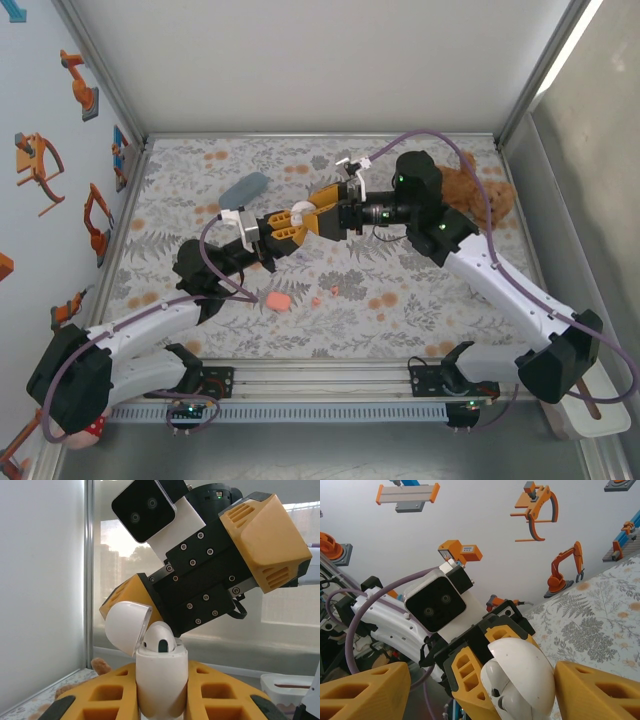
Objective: Insert wireless bluetooth earbuds into charging case
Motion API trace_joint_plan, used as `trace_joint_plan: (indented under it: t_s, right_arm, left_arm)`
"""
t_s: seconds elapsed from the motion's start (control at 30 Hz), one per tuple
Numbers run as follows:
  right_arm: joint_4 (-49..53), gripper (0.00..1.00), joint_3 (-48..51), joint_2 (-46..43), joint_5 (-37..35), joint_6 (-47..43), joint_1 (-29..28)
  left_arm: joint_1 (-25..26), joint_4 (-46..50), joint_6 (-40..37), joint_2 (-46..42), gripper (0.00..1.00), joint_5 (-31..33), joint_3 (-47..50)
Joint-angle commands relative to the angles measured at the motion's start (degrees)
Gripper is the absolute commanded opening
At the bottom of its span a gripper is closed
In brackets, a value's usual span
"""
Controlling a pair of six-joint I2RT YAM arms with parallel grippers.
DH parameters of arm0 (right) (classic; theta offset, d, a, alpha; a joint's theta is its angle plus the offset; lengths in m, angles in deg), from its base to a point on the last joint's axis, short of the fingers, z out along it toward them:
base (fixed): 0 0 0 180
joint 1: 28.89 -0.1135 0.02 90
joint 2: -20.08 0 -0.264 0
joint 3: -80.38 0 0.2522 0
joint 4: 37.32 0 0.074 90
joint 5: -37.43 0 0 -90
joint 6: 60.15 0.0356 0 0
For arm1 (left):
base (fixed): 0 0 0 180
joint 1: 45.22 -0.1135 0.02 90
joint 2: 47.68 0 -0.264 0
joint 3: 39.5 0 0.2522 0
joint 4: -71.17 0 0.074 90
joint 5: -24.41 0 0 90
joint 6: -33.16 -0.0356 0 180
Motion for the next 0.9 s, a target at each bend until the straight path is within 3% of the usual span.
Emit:
trace_joint_plan:
  t_s: [0.0,0.73,0.87]
  right_arm:
    - [0.58,0.73,-1.73,-2.19,0.96,-1.89,-0.48]
    - [8.32,0.70,-3.40,-2.73,-3.69,-10.44,-0.48]
    - [8.32,0.63,-3.13,-2.38,-2.04,-12.57,-0.48]
  left_arm:
    - [0.15,-0.32,-0.22,-1.08,0.00,0.06,-0.52]
    - [0.30,-0.32,1.39,-1.72,0.00,-1.67,-1.65]
    - [0.28,-0.41,2.11,-1.29,0.00,-3.22,-2.30]
